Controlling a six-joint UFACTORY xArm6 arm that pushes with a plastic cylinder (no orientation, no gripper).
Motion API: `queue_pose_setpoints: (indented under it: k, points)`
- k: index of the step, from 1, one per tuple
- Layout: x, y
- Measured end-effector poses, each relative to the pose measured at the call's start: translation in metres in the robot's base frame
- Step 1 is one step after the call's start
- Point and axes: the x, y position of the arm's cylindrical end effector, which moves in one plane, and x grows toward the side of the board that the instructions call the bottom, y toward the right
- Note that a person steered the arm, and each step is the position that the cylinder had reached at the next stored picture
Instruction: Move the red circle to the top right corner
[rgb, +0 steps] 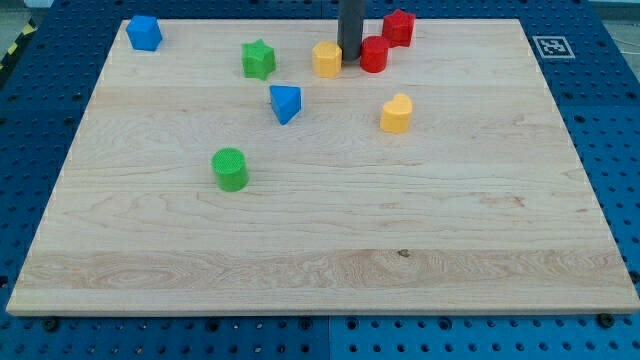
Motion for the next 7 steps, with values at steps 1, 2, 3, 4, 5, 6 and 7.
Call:
queue_pose_setpoints:
  k: [1, 2, 3, 4, 5, 6, 7]
  points:
    - [0.01, 0.0]
    - [-0.017, 0.0]
    - [-0.034, 0.002]
    - [-0.034, 0.016]
    - [-0.019, 0.025]
    - [-0.007, 0.025]
    - [0.003, 0.025]
